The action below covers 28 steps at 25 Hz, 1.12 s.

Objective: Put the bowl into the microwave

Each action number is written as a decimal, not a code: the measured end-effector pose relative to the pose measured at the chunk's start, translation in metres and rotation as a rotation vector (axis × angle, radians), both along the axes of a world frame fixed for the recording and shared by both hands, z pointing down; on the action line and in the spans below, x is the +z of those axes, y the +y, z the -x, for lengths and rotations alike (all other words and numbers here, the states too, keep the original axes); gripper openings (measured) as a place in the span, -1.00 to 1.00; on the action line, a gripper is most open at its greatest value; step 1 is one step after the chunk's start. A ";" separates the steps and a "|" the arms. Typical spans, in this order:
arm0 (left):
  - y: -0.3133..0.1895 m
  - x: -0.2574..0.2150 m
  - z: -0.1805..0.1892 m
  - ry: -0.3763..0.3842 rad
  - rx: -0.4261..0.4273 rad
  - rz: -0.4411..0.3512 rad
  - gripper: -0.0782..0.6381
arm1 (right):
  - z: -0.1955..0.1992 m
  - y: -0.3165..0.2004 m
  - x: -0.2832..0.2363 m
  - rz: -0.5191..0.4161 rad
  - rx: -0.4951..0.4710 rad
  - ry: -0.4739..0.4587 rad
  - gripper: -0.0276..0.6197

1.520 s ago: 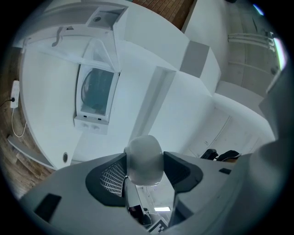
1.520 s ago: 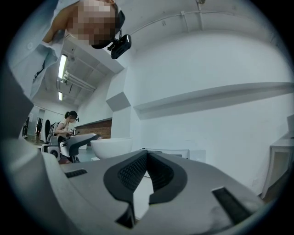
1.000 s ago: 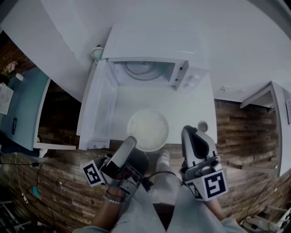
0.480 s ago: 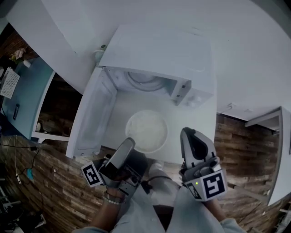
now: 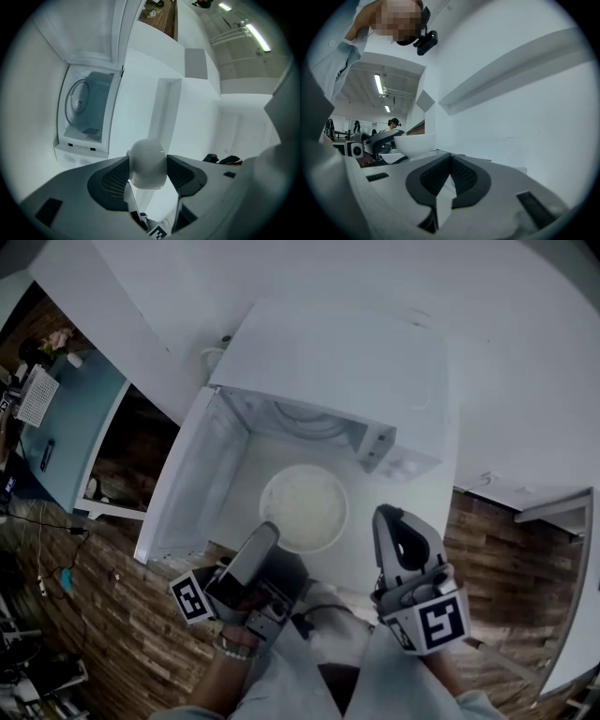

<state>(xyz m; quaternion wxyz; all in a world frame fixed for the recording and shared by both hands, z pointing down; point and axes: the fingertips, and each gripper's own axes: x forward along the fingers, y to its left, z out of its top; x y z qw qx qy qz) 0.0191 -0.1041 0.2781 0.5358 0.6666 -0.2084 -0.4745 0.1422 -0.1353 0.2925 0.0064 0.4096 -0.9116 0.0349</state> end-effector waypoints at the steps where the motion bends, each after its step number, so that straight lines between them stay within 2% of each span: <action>1: -0.001 -0.001 -0.001 -0.002 -0.003 0.000 -0.09 | 0.001 -0.002 0.000 -0.002 -0.007 -0.001 -0.90; 8: -0.003 -0.002 -0.002 0.000 0.000 0.001 -0.09 | 0.010 -0.008 0.004 -0.007 -0.030 0.018 -0.90; 14: -0.009 0.003 0.006 0.023 0.007 0.014 -0.09 | 0.018 -0.009 0.003 -0.001 -0.019 -0.014 -0.90; 19: -0.017 0.005 0.015 0.021 0.025 0.021 -0.09 | 0.030 -0.011 0.006 -0.003 -0.027 0.025 -0.89; 25: -0.031 0.005 0.028 0.012 0.052 0.023 -0.09 | 0.049 -0.017 0.003 -0.009 -0.032 0.048 -0.78; 28: -0.036 0.007 0.033 0.014 0.061 0.030 -0.09 | 0.060 -0.017 0.003 -0.019 -0.048 0.063 -0.66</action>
